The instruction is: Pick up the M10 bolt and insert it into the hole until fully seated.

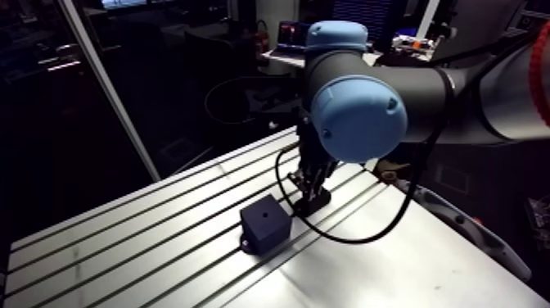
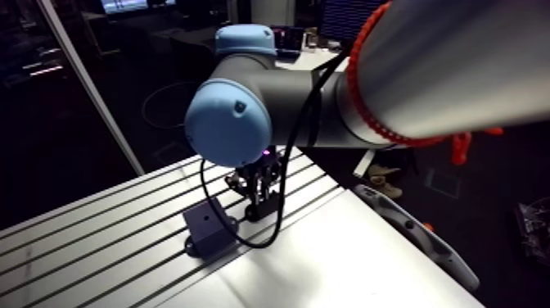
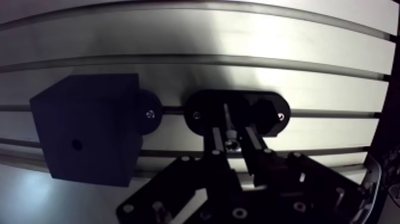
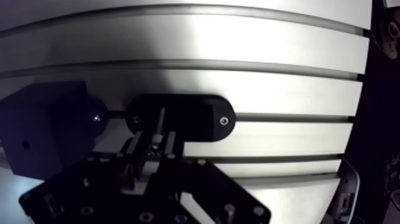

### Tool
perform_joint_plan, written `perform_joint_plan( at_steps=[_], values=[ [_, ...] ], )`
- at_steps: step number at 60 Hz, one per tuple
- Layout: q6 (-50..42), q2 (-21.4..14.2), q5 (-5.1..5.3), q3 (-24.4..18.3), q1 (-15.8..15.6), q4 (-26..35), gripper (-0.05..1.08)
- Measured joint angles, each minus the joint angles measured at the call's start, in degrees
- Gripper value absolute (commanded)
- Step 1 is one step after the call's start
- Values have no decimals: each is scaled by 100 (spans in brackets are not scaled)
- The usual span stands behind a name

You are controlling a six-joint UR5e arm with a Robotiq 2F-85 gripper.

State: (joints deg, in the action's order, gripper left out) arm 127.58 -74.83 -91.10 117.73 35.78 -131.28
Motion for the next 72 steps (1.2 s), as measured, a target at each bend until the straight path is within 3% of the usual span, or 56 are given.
perform_joint_plan(
  at_steps=[46, 72],
  values=[
    [-43, -14, -7, 6, -17, -2, 76],
    [-47, -32, -9, -7, -18, 6, 100]
  ],
)
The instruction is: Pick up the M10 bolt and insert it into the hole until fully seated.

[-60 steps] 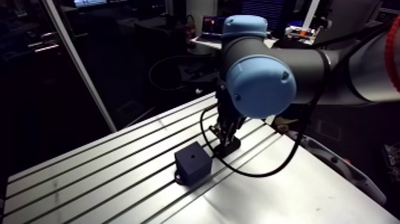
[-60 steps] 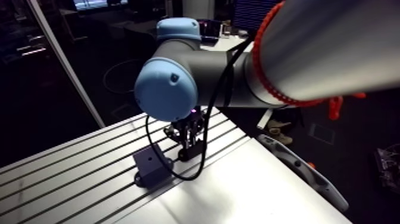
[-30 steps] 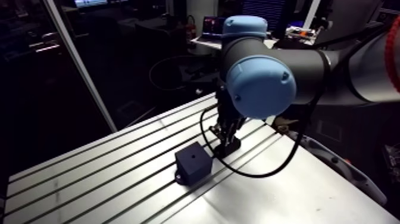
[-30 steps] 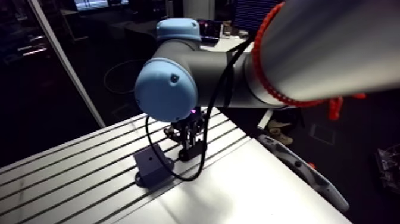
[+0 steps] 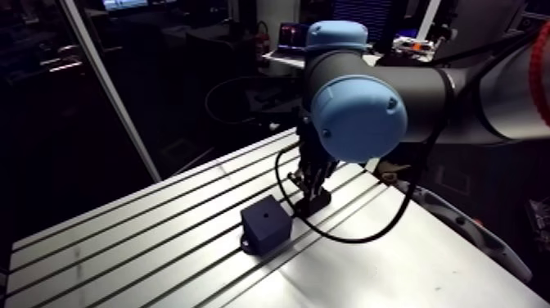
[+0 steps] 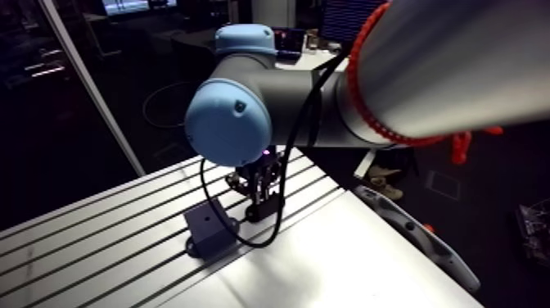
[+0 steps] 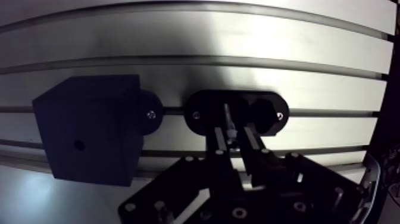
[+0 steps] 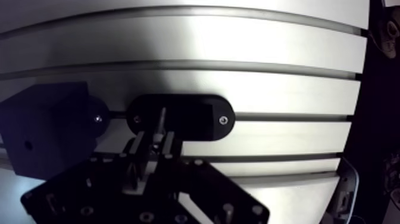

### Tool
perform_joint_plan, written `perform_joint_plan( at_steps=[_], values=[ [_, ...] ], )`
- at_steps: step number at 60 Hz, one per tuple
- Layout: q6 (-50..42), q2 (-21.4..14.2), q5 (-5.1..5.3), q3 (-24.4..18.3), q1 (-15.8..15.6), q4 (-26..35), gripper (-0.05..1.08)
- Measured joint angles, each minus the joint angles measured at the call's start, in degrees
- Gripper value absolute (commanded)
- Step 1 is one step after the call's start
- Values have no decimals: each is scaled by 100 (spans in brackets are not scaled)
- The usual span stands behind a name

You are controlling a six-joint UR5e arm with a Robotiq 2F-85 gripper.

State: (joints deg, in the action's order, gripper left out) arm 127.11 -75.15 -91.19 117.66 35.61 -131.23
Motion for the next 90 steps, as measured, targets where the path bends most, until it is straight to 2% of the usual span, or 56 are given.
perform_joint_plan(
  at_steps=[21, 53, 67, 83, 90],
  values=[
    [2, -138, 40, -133, 2, 105, 106],
    [-167, -442, 133, -544, -113, 786, 108],
    [-429, -556, 122, -956, -298, 1567, 108],
    [-931, -613, 87, -1684, -634, 2866, 108],
    [-1098, -591, 31, -1907, -771, 3314, 108]
  ],
)
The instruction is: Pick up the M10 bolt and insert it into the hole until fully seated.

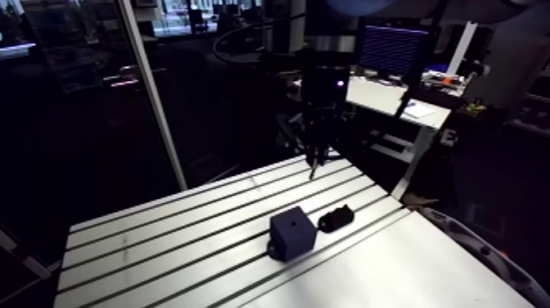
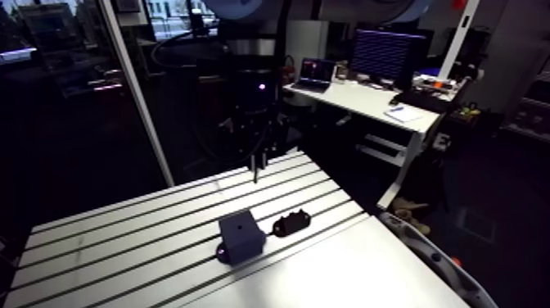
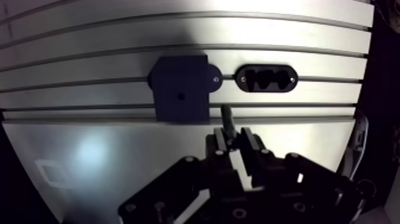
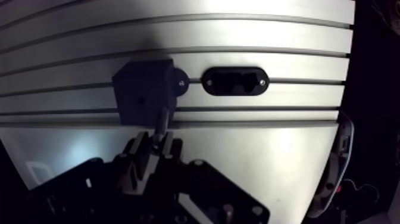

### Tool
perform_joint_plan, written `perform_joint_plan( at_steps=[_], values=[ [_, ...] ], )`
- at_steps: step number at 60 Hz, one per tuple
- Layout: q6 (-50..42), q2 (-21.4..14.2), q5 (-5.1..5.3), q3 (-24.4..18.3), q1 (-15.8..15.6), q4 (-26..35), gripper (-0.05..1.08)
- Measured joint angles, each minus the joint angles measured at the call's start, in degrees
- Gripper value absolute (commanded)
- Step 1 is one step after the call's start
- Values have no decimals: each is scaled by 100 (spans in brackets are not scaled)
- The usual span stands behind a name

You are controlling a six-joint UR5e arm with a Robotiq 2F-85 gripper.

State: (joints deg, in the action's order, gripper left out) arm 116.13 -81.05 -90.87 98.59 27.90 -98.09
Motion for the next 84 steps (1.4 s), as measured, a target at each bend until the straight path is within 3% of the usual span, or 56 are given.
perform_joint_plan(
  at_steps=[14, 27, 44, 84],
  values=[
    [-304, 90, -236, -266, -224, 575, 108],
    [-429, 172, -323, -386, -452, 905, 108],
    [-604, 319, -370, -346, -665, 890, 108],
    [-673, 392, -375, -2, -706, 355, 108]
  ],
)
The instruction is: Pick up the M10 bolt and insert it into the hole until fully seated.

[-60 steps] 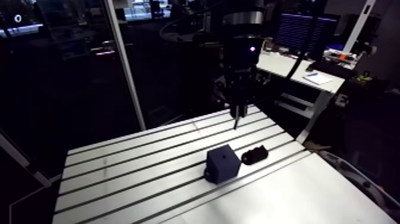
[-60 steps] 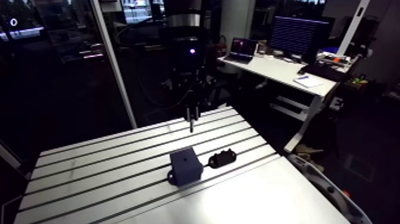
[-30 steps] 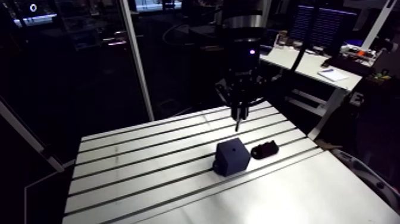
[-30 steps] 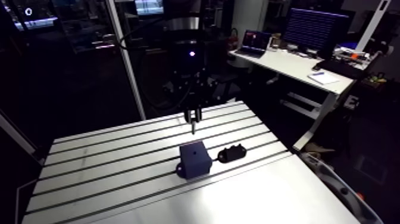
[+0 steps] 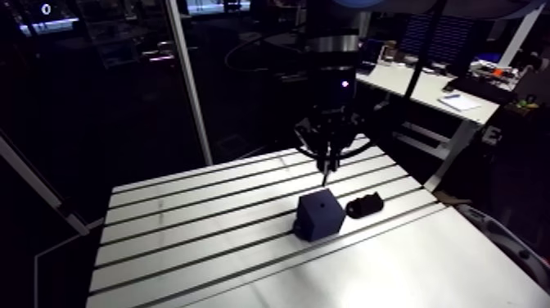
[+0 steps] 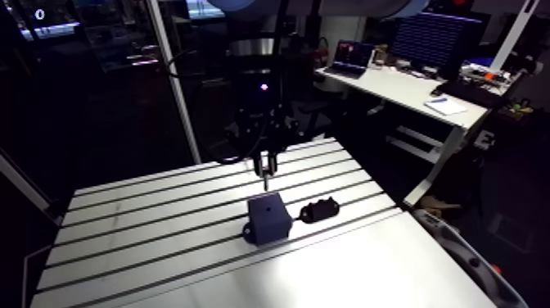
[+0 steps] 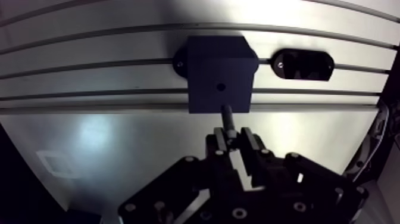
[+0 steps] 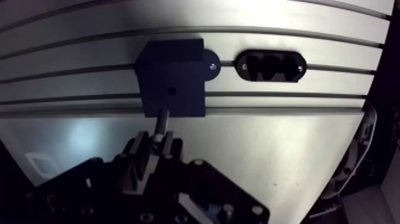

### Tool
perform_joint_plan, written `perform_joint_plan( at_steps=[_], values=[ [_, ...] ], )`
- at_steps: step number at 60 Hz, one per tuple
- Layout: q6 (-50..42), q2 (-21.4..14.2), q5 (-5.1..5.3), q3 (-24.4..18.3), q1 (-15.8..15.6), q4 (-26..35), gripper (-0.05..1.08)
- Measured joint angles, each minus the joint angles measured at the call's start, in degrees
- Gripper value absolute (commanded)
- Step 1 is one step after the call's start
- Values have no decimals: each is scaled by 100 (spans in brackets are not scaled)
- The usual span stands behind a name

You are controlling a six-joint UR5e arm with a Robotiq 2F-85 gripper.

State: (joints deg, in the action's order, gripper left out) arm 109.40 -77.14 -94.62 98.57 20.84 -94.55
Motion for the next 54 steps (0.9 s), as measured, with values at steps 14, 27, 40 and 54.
perform_joint_plan(
  at_steps=[14, 27, 40, 54],
  values=[
    [-1, 51, 7, 49, -1, -91, 108],
    [1, 128, 9, 64, -6, -145, 108],
    [1, 170, 8, 75, -8, -155, 108],
    [6, 193, 1, 84, -9, -156, 108]
  ],
)
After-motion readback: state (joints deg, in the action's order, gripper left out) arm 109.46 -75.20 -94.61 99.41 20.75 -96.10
